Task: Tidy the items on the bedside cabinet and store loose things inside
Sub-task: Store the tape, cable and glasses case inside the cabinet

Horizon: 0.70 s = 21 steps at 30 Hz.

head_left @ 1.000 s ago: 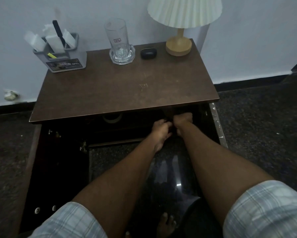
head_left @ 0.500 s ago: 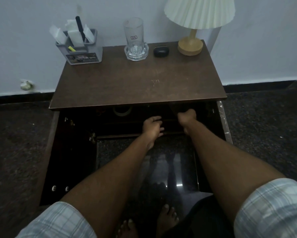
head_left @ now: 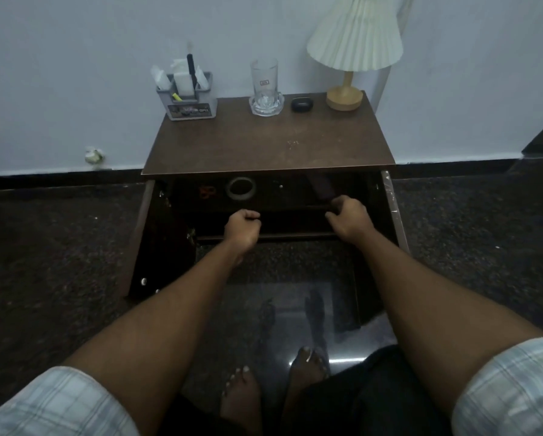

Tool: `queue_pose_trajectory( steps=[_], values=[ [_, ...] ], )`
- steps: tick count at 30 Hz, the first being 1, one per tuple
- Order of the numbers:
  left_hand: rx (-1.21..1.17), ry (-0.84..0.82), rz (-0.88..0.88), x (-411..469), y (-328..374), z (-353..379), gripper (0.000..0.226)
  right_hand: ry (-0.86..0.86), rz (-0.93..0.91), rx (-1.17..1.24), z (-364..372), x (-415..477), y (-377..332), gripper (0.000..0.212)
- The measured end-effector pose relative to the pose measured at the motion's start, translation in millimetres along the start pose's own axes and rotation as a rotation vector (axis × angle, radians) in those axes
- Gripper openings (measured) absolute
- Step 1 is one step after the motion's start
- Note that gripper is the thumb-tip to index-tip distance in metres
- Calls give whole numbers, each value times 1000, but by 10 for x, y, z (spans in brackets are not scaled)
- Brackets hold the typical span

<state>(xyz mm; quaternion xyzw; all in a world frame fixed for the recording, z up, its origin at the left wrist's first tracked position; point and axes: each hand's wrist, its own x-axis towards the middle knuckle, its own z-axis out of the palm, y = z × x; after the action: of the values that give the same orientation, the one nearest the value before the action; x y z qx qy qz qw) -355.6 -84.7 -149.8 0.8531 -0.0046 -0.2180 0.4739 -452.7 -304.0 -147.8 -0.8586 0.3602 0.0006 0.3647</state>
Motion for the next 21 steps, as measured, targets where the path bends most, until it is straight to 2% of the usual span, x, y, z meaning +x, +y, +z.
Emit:
queue_pose_trajectory(
  steps=[6, 11, 13, 16, 21],
  values=[
    [445, 52, 178, -478, -181, -805, 37, 195, -118, -196, -214, -645, -31, 54],
    [739, 268, 256, -853, -472, -1337, 62, 264, -52, -290, -354, -1006, 58, 83],
    [707, 318, 130, -913, -537, -1500, 72, 226, 15, -303, -430, -1074, 52, 94],
    [460, 279, -67, -973, -544, -1689, 78, 211, 66, -310, -570, -1175, 29, 101],
    [377, 211, -138, -1041, -633, -1789, 77, 162, 175, -354, -684, -1296, 145, 101]
  ],
)
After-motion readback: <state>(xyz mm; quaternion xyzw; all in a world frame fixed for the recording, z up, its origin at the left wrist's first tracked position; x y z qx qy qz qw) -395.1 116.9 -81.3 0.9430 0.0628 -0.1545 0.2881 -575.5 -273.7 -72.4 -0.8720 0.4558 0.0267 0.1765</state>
